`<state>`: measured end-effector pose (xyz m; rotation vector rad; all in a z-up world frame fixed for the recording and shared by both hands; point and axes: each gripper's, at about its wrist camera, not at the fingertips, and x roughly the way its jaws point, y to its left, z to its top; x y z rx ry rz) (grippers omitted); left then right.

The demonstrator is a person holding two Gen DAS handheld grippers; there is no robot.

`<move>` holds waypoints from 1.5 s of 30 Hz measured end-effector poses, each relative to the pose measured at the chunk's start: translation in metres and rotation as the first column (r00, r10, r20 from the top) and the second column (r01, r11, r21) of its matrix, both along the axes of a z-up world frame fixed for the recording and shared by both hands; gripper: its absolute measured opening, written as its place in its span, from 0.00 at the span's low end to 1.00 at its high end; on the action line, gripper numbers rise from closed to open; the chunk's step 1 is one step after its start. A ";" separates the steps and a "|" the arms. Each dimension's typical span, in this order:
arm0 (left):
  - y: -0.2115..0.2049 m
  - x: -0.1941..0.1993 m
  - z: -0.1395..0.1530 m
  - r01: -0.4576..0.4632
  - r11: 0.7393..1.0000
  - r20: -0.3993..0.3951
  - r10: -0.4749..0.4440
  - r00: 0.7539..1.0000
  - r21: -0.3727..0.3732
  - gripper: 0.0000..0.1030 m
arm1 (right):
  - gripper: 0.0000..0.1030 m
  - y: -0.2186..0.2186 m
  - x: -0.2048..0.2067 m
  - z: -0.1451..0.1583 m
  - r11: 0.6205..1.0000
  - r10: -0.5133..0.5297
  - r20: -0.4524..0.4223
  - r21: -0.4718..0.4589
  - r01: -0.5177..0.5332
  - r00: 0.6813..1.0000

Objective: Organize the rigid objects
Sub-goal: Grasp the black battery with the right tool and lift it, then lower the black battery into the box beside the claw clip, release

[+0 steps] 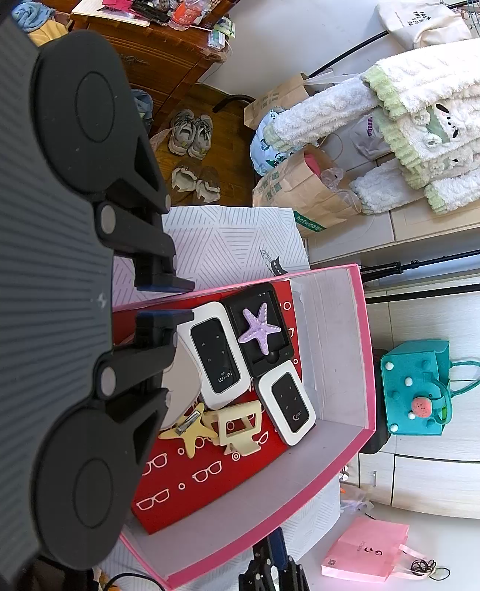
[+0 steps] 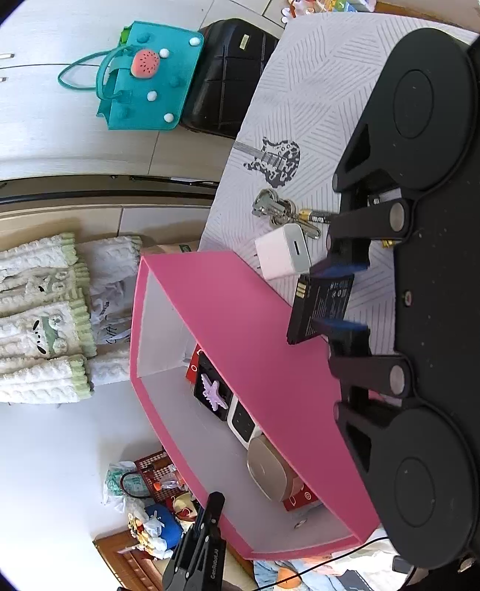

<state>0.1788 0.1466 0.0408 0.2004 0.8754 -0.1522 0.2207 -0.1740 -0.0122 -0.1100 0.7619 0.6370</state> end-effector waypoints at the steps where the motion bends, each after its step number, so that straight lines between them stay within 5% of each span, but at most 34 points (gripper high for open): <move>1: 0.000 0.000 0.000 0.001 1.000 0.001 -0.001 1.000 0.002 0.08 | 0.41 0.000 -0.001 0.000 1.000 0.007 0.005 -0.005 -0.007 1.000; 8: -0.001 0.000 -0.001 0.000 1.000 0.001 0.000 1.000 0.001 0.08 | 0.61 0.003 0.012 -0.016 0.998 0.066 0.013 -0.013 -0.066 0.998; 12: -0.001 0.000 -0.001 -0.005 1.000 0.001 0.005 1.000 -0.004 0.08 | 0.62 0.005 0.026 -0.033 0.996 0.088 0.016 -0.017 -0.088 0.996; 13: -0.001 0.000 -0.001 -0.004 1.000 0.002 0.004 1.000 -0.002 0.08 | 0.60 0.005 0.027 -0.035 0.995 0.099 0.015 0.000 -0.099 0.995; 17: -0.002 0.001 -0.002 -0.004 1.000 -0.001 0.004 1.000 -0.004 0.08 | 0.24 0.002 0.028 -0.030 0.989 0.127 -0.011 0.072 -0.126 0.992; 20: -0.001 0.000 -0.001 -0.003 1.000 0.001 0.003 1.000 -0.003 0.08 | 0.15 -0.008 0.032 -0.027 0.980 0.128 -0.090 0.165 -0.112 0.988; 33: -0.001 0.000 -0.001 -0.004 1.000 0.000 0.004 1.000 -0.007 0.08 | 0.17 0.002 0.036 -0.036 0.974 0.097 -0.124 0.216 -0.068 0.988; 35: -0.002 0.000 -0.001 -0.003 1.000 0.003 0.003 1.000 -0.005 0.08 | 0.11 0.003 0.037 -0.033 0.977 0.074 -0.135 0.210 -0.044 0.988; 45: 0.000 -0.002 0.001 0.001 1.000 -0.004 -0.001 1.000 0.010 0.05 | 0.10 -0.004 0.017 0.039 0.988 0.024 -0.009 0.153 -0.023 1.000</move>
